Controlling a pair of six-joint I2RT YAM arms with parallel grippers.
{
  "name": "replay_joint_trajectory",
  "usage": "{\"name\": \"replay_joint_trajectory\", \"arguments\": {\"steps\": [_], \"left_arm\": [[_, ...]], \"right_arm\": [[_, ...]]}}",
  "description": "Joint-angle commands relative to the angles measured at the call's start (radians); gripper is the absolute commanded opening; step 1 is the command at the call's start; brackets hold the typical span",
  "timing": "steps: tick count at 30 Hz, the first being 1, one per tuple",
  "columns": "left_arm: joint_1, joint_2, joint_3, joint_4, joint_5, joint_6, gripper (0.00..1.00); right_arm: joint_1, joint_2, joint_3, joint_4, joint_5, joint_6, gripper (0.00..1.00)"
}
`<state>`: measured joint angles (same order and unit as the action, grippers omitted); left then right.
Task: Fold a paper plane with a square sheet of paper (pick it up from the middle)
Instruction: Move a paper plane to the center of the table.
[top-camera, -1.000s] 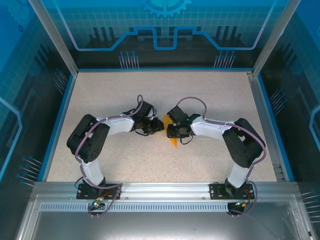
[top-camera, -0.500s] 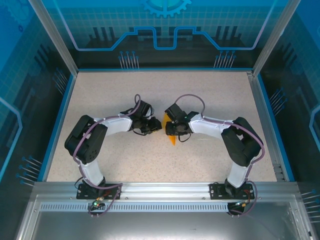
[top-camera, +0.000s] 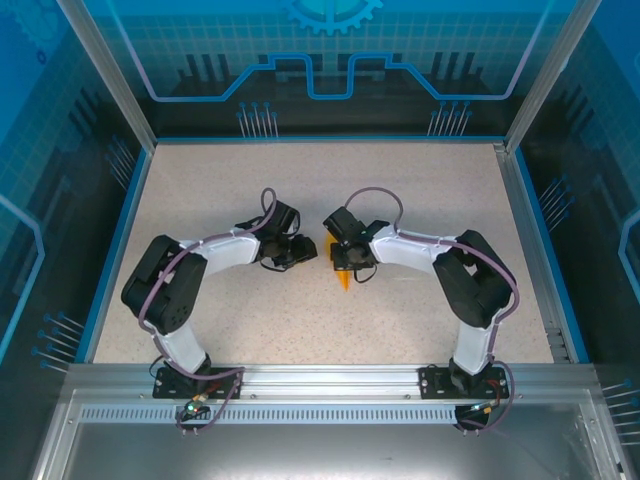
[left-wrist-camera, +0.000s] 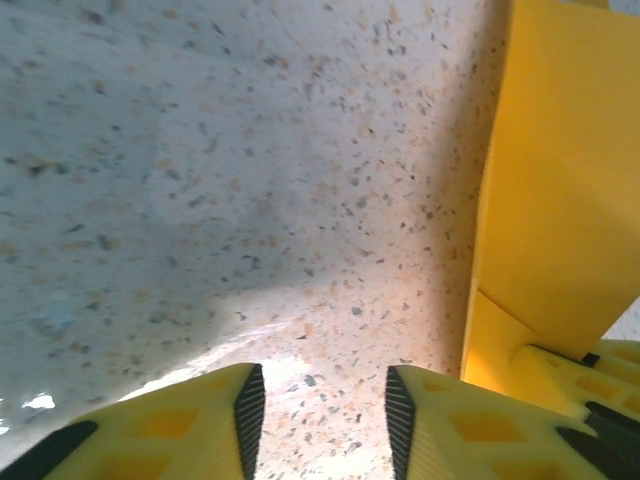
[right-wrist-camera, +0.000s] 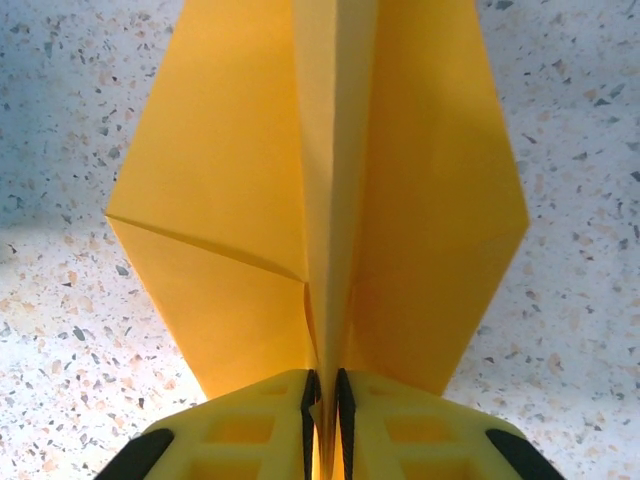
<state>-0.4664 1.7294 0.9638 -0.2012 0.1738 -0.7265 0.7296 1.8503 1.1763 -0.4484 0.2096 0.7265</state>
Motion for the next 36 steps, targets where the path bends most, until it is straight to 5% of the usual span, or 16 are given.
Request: {"name": "replay_joint_trajectory", "arguments": {"steps": [1,26,36], "left_arm": [[0.011,-0.042,-0.013,-0.065,-0.081,0.009,0.44],[0.041,-0.102,-0.059,-0.123,-0.228,-0.03,0.93],[0.048,-0.113,-0.065,-0.139,-0.239,-0.028,0.99]], "right_arm": [[0.024,0.034,0.043,-0.066,0.048,0.013,0.19],[0.061,0.206,0.084,-0.132,0.077,0.086,0.24],[0.052,0.099,0.172,-0.182,0.154,0.081,0.14]]}}
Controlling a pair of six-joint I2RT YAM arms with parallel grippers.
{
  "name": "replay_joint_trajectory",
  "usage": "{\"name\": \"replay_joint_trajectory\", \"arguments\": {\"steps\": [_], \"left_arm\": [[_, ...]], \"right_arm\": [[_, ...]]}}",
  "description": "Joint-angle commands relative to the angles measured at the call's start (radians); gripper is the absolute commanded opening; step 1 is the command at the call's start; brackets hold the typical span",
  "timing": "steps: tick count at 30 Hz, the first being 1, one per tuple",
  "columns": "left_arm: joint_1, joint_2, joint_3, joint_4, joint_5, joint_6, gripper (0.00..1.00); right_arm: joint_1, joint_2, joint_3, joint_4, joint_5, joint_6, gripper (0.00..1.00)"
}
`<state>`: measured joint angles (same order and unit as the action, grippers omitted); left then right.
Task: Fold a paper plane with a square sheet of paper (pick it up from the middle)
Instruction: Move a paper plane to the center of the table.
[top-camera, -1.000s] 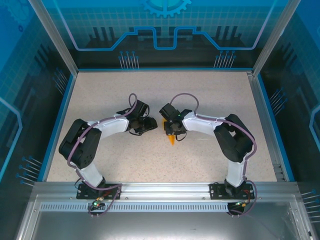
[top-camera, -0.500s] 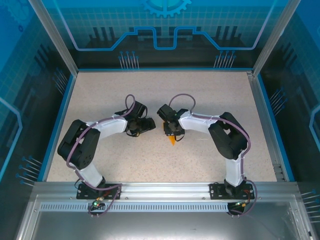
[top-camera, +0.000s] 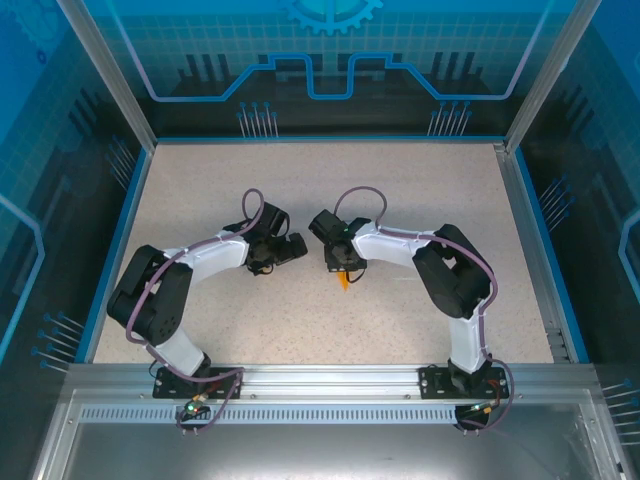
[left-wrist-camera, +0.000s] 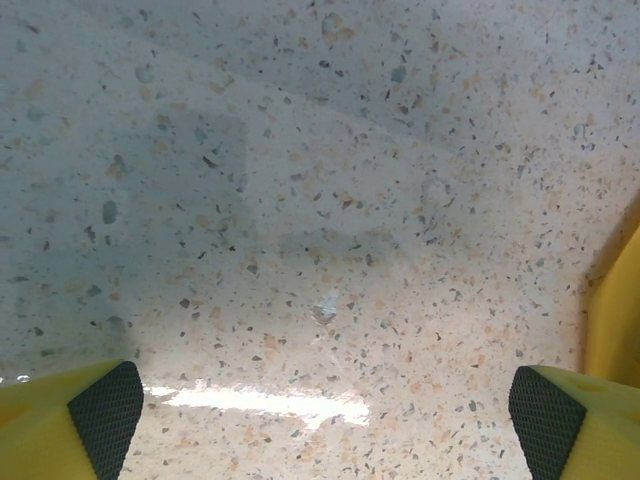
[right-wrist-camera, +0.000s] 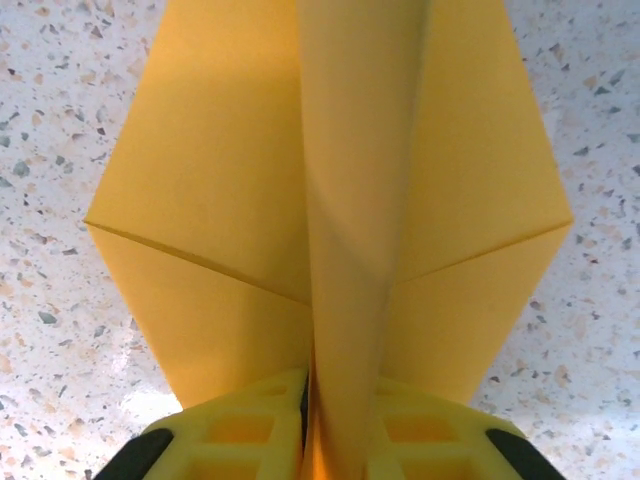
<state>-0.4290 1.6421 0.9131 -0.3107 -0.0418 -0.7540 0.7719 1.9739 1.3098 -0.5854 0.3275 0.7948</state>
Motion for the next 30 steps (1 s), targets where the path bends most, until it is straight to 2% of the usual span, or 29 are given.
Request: {"name": "replay_joint_trajectory", "arguments": {"steps": [1,9,17,30], "left_arm": [[0.01,-0.025,-0.015,-0.03,-0.024,-0.001,0.99],[0.01,-0.03,-0.017,-0.038,-0.023,0.007,0.98],[0.012,-0.022,-0.015,-0.042,-0.022,0.006,0.99],[0.012,-0.022,-0.012,-0.049,-0.02,0.005,0.98]], "right_arm": [[0.005,-0.026,0.048,-0.046,0.041,0.008,0.12],[-0.031,0.039,0.122,-0.027,0.029,-0.04,0.08],[-0.067,0.138,0.218,-0.036,0.002,-0.094,0.12],[-0.076,0.225,0.247,-0.078,-0.044,-0.07,0.2]]}}
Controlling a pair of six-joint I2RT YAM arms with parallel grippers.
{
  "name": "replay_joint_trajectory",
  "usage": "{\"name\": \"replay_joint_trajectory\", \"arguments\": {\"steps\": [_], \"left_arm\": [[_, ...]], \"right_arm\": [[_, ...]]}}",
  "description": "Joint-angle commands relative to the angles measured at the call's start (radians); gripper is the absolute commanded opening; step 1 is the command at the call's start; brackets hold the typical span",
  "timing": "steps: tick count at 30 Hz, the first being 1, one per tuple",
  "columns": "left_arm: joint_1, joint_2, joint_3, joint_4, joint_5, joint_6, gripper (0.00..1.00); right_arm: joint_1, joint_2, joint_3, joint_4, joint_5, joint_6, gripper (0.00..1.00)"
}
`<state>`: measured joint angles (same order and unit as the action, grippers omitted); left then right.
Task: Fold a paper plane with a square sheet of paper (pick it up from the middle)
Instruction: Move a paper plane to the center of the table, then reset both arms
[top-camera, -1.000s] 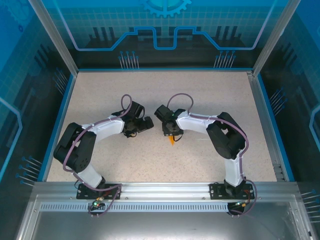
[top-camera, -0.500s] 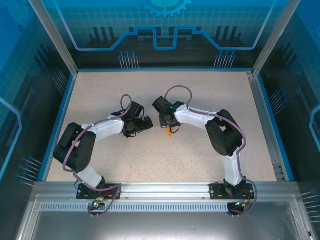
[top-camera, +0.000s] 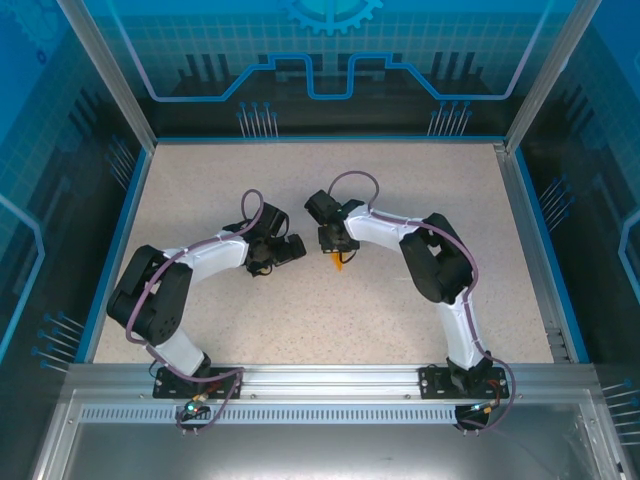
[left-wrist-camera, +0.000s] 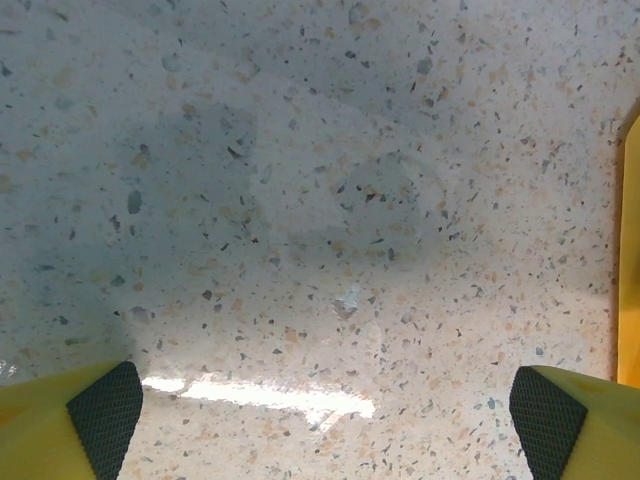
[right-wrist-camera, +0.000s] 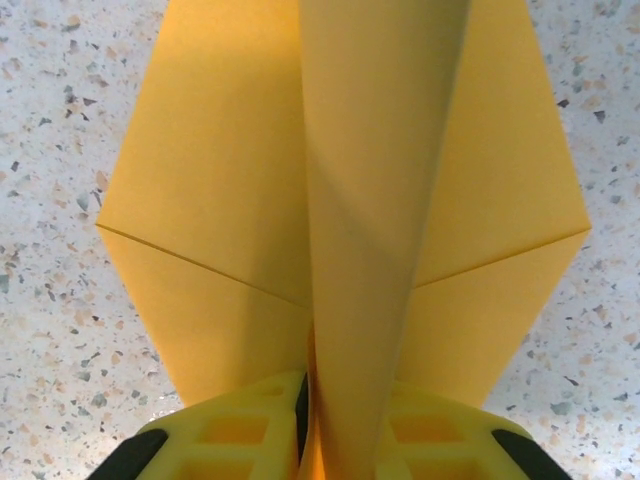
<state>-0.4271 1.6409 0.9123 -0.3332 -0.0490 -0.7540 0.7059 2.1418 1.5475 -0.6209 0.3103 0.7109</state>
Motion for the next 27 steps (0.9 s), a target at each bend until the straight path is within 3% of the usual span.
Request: {"name": "replay_joint_trajectory", "arguments": {"steps": [1,9,14,20,22,27], "left_arm": [[0.01,-0.021,-0.01,-0.029,-0.014,0.007,0.98],[0.011,-0.058,0.037,-0.085,-0.046,0.022,0.98],[0.034,-0.117,0.083,-0.14,-0.095,0.044,0.98],[0.111,-0.202,0.125,-0.192,-0.185,0.114,0.98],[0.137,-0.235,0.123,-0.19,-0.24,0.165,0.99],[0.209,-0.325,0.05,-0.113,-0.336,0.268,0.98]], "right_arm": [[-0.009,0.056,0.014,-0.046,-0.028,0.014,0.2],[-0.013,-0.12,0.083,-0.088,-0.038,-0.02,0.39],[-0.028,-0.286,0.065,-0.08,-0.031,-0.051,0.65],[-0.106,-0.51,-0.089,-0.003,0.049,-0.099,0.85],[-0.146,-0.598,-0.179,0.041,0.116,-0.132,0.98],[-0.265,-0.789,-0.401,0.146,0.226,-0.229,1.0]]}}
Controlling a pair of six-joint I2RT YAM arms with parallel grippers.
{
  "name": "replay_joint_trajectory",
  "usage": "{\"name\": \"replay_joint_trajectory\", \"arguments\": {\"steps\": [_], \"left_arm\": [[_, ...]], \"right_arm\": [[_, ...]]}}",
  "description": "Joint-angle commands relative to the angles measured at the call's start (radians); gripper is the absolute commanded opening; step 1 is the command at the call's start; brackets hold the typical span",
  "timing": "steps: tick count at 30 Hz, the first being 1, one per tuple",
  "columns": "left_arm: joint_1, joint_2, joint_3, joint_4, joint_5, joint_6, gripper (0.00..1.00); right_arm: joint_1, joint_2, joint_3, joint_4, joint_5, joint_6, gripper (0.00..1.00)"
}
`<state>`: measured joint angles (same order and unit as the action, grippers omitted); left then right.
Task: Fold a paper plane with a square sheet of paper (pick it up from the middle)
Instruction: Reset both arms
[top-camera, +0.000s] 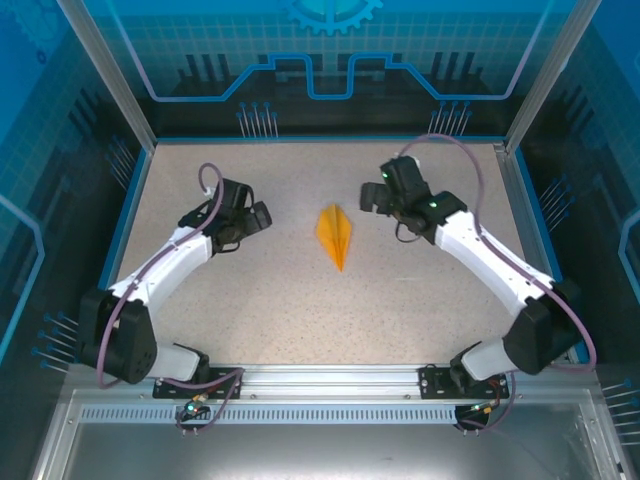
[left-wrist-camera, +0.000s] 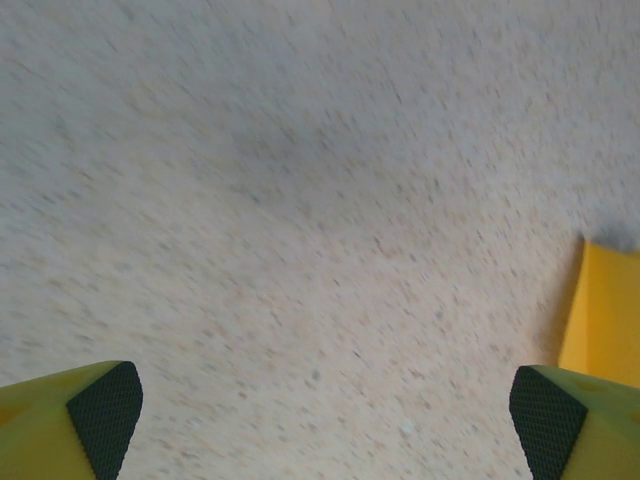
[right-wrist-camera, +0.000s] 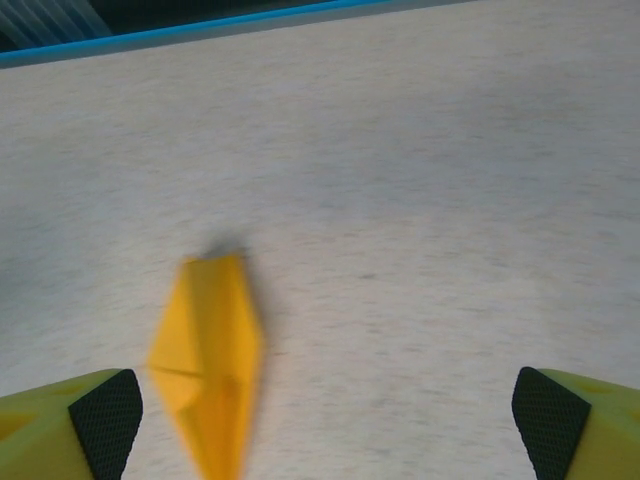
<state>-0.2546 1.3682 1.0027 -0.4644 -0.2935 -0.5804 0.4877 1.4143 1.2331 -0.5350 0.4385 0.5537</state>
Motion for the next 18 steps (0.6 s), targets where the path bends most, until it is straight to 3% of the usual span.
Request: {"name": "replay_joint_trajectory", "arguments": {"steps": [1,7,13,18], "left_arm": [[0.056,-0.071,-0.064,0.042,-0.102,0.105,0.99],[0.133,-0.151,-0.208,0.193,-0.231,0.152,0.98],[0.16,-0.219,-0.368,0.402,-0.272,0.255,0.98],[0.186,-0.245,-0.524,0.674,-0.205,0.351,0.99]], "right_arm": [[-0.075,-0.093,-0.131,0.078,0.121,-0.09,0.99],[-0.215,-0.21,-0.401,0.242,0.312,-0.149,0.99],[-0.373,-0.26,-0.64,0.522,0.145,-0.197,1.0],[-0.398,-0.223,-0.746,0.787,0.07,-0.305,0.99]]}}
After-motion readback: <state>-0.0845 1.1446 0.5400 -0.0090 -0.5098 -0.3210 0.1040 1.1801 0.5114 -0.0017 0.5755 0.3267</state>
